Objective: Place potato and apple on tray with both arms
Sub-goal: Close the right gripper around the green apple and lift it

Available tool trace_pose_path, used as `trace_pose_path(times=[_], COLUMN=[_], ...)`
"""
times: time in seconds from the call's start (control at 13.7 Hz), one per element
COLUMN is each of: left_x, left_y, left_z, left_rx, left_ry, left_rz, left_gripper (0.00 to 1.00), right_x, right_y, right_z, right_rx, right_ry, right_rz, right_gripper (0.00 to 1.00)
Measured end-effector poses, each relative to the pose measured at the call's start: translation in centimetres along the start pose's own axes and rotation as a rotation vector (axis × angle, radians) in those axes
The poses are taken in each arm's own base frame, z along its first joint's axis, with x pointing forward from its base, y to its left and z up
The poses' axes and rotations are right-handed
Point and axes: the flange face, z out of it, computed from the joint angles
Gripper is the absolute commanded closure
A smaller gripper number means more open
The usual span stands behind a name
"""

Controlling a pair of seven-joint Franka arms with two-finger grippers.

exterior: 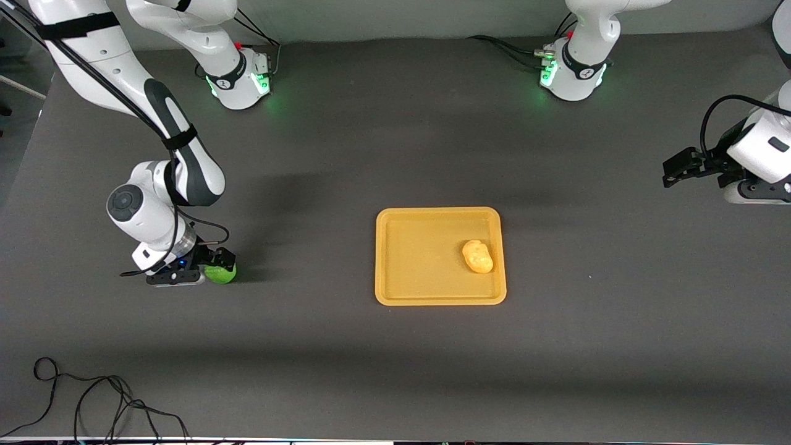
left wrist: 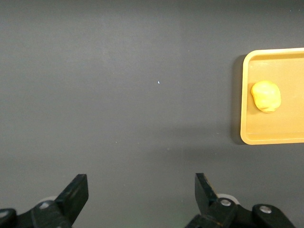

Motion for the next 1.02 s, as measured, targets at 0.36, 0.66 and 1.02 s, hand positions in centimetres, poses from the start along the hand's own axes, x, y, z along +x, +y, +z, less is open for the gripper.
trace_pose_path(times=[0.36,0.66,1.02], left_x=[-0.2,-0.8,-0.7], left_y=[-0.2,0.2,0.4], left_z=[-0.7,-2.3,-2.3], left_rx=[-0.001,0.008,0.01], left_ry=[0.01,0.044,0.047], left_rz=[-0.005,0.01,0.018], left_gripper=[0.0,0.0,0.0], right_x=[0.3,2.6,7.8], right_y=[-0.2,-0.6,-2.8], right_z=[0.2,-4.7,-21.3], right_rx=[0.001,0.013,0.045], right_ry=[0.001,-0.057,-0.155], right_rz=[-0.002,-0.009,-0.008], right_gripper=[0.69,0.69,0.69])
